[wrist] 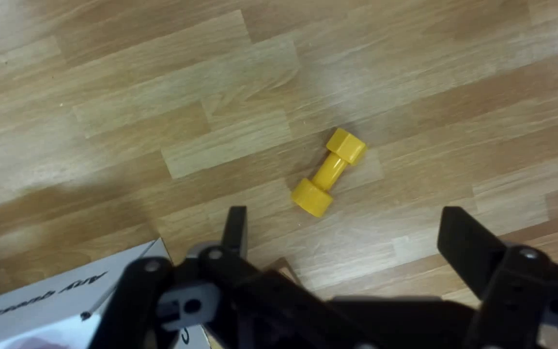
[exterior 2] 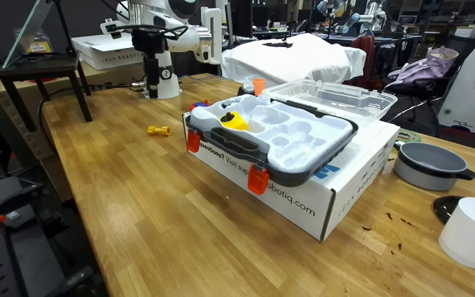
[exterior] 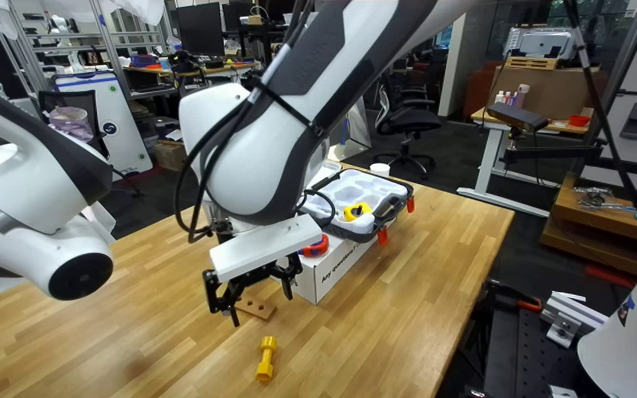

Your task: Pick the object and put it on the right on the table

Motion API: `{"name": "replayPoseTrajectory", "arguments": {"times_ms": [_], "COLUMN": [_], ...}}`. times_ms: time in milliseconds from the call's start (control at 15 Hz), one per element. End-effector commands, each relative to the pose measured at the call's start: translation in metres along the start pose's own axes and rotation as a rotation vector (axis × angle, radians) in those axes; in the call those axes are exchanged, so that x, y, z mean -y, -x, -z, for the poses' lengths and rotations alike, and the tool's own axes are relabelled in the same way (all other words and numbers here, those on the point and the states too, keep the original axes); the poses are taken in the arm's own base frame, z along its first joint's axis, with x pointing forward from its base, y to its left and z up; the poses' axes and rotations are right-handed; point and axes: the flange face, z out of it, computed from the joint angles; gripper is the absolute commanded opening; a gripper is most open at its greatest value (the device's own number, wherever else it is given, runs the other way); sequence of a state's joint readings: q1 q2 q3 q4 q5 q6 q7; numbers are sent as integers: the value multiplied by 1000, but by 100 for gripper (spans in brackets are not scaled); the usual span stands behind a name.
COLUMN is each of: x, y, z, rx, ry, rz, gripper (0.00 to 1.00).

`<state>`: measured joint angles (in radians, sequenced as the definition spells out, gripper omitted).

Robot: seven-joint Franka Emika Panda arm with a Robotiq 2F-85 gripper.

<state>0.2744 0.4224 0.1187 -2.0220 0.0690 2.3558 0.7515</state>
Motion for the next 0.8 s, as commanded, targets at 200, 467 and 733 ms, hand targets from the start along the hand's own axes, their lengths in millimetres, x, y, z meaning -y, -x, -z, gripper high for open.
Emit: {"name": "replayPoseTrajectory", "arguments": {"times_ms": [200, 467, 733], "x": [11, 10, 9], "y": [-12, -9, -11], "z": [-19, -20, -20], "rx": [-9, 1, -12], "ry": [3, 13, 5], "rz": [-331, -312, -335], "gripper": [100, 100, 100]}}
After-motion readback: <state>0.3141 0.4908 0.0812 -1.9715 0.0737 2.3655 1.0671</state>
